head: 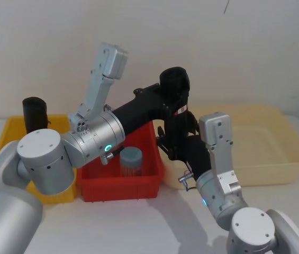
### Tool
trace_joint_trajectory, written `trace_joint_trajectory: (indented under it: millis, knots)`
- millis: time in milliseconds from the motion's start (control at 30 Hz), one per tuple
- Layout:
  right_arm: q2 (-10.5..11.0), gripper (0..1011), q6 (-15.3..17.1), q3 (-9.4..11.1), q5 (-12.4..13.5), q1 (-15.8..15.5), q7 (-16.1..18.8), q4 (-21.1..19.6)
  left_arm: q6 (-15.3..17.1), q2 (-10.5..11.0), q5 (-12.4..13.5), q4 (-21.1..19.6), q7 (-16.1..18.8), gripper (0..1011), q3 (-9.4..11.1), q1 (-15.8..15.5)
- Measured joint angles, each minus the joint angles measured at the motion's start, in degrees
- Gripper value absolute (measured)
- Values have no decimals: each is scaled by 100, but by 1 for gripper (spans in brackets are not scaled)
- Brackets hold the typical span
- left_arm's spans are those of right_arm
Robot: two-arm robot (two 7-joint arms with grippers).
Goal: Pick up the garbage bag with the one hand and transfer it to the other hand.
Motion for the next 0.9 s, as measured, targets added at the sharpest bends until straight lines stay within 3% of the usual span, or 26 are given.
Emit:
trace_joint_trajectory:
  millis: [467, 700, 800, 900]
  knots:
    - [-37, 547, -156, -22, -243, 50, -52, 39, -1, 0, 0, -1, 0, 390, 0, 0]
    - [-40, 546, -217, -5, -327, 48, -58, 37, -2, 0, -1, -2, 0, 390, -1, 0]
    - [-42, 547, -239, 6, -353, 41, -57, 25, -2, 0, 1, -1, 0, 433, -1, 0]
    - [-44, 547, -255, 18, -369, 35, -50, 9, -2, 0, 1, -1, 1, 548, -1, 0]
